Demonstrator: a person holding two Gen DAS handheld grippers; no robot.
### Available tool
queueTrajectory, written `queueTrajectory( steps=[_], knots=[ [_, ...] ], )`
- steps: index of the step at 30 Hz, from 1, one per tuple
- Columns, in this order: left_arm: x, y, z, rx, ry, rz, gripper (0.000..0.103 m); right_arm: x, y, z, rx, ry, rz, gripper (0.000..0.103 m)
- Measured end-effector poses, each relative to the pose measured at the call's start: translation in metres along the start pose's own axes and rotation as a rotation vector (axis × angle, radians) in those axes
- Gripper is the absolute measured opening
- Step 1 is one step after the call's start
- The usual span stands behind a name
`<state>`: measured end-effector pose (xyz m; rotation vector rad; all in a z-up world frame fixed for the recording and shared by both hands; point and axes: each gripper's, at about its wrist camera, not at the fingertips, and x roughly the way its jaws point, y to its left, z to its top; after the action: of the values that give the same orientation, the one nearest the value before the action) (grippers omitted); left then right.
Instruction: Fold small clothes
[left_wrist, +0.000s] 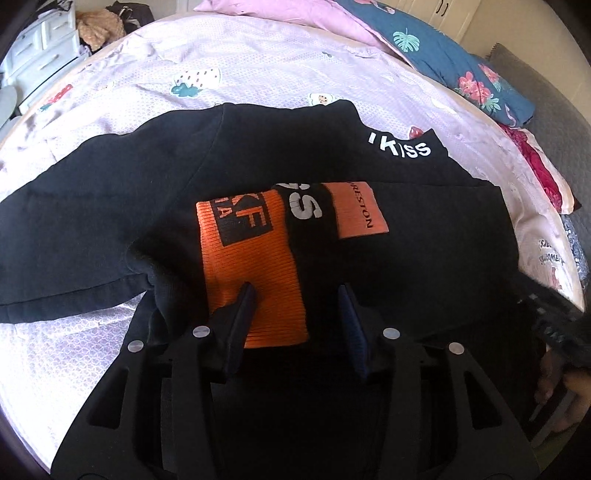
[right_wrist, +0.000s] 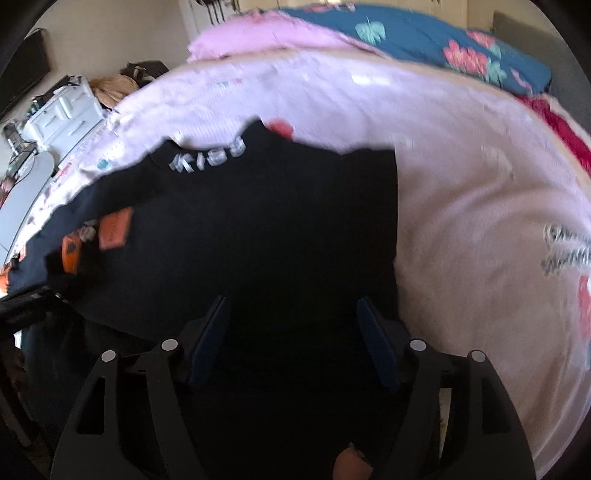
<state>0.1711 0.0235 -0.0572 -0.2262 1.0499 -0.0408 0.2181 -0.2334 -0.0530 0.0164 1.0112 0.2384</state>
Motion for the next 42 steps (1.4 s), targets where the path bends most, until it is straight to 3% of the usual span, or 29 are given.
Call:
queueTrajectory(
  steps=[7, 11, 12, 22, 28, 42],
  knots=[
    [-0.007, 0.003, -0.002, -0.001, 0.003, -0.022, 0.045, -0.013, -0.002, -0.007, 0.039, -0.038, 0.025, 0.080],
    [-0.015, 0.005, -0.003, -0.008, -0.012, -0.037, 0.052, -0.033, 0.001, -0.008, 0.078, -0.092, 0.035, 0.096],
    [-0.019, 0.006, -0.004, -0.015, -0.019, -0.044, 0.053, -0.038, 0.005, -0.009, 0.072, -0.103, 0.035, 0.096],
    [-0.054, 0.029, -0.008, -0.086, -0.100, -0.041, 0.088, -0.076, 0.033, -0.014, 0.037, -0.191, 0.043, 0.099],
    [-0.077, 0.051, -0.008, -0.133, -0.152, -0.023, 0.093, -0.086, 0.058, -0.010, -0.006, -0.203, 0.042, 0.099],
    [-0.110, 0.119, -0.021, -0.258, -0.224, 0.031, 0.093, -0.091, 0.145, -0.001, -0.114, -0.231, 0.059, 0.099]
  ],
)
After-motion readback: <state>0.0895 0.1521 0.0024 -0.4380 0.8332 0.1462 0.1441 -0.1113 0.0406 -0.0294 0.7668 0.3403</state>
